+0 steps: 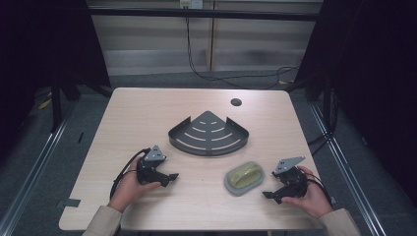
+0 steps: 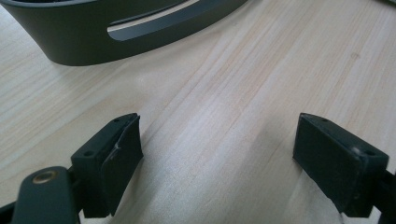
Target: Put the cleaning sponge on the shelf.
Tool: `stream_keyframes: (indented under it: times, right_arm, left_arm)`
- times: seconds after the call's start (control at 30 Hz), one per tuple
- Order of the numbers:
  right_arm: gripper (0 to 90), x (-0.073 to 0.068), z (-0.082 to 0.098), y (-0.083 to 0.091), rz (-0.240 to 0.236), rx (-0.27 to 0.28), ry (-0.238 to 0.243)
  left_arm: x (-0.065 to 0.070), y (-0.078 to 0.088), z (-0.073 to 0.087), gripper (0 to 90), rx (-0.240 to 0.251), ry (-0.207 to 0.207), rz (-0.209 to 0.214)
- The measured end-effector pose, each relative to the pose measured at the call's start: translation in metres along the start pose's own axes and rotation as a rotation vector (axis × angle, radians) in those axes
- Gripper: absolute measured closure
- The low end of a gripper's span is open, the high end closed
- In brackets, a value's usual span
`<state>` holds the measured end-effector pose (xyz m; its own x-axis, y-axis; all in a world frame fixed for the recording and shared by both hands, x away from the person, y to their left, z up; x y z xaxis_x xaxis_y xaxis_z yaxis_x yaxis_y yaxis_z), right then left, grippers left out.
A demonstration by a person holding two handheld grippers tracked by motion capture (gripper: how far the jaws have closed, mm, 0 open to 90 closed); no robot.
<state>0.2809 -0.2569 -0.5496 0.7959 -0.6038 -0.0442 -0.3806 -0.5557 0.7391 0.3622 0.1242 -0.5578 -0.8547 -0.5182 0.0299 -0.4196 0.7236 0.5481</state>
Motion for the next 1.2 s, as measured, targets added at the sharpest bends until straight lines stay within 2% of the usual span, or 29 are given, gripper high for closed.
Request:
stream_keyframes:
  times: [0.13, 0.27, 0.5, 0.67, 0.9, 1.0, 1.13, 1.2]
  right_arm:
    - [22.8, 0.003, -0.014, 0.005, -0.042, -0.082, 0.082]
    - [26.7, 0.008, -0.033, 0.011, -0.050, -0.142, 0.143]
    - [30.7, 0.010, -0.062, 0.015, -0.072, -0.169, 0.211]
    - [33.4, 0.008, -0.075, 0.014, -0.102, -0.204, 0.268]
    - [35.4, 0.003, -0.083, 0.007, -0.130, -0.270, 0.297]
    - [36.1, 0.002, -0.087, 0.004, -0.129, -0.279, 0.306]
    - [37.0, -0.001, -0.091, 0.000, -0.140, -0.305, 0.351]
    - [37.3, -0.003, -0.094, -0.001, -0.144, -0.317, 0.356]
  left_arm:
    - [0.000, 0.000, 0.000, 14.9, 0.000, 0.000, 0.001]
    - [0.000, 0.000, 0.000, 14.9, 0.000, 0.000, 0.000]
    - [0.000, 0.000, 0.000, 14.9, 0.000, 0.000, 0.001]
    - [0.000, 0.000, 0.000, 14.9, 0.001, 0.005, 0.000]
    - [0.000, 0.000, 0.000, 14.7, -0.004, 0.001, 0.002]
    - [0.000, 0.000, 0.000, 14.7, -0.001, 0.002, 0.004]
    - [0.000, 0.000, 0.000, 14.3, -0.003, 0.003, 0.005]
    - [0.000, 0.000, 0.000, 14.2, -0.003, 0.002, 0.005]
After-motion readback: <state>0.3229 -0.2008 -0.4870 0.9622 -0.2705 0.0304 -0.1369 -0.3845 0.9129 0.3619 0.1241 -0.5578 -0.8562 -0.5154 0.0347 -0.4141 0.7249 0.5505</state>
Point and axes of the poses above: each handheld gripper's, and its own axes: y roughly backward along the jaws, z roughly out of its underside, x roughly to its right, the point moved 7 cm from there along -y, roughly forward along the jaws, and after that the axes turned 10 degrees about x, right-handed, at the moved point
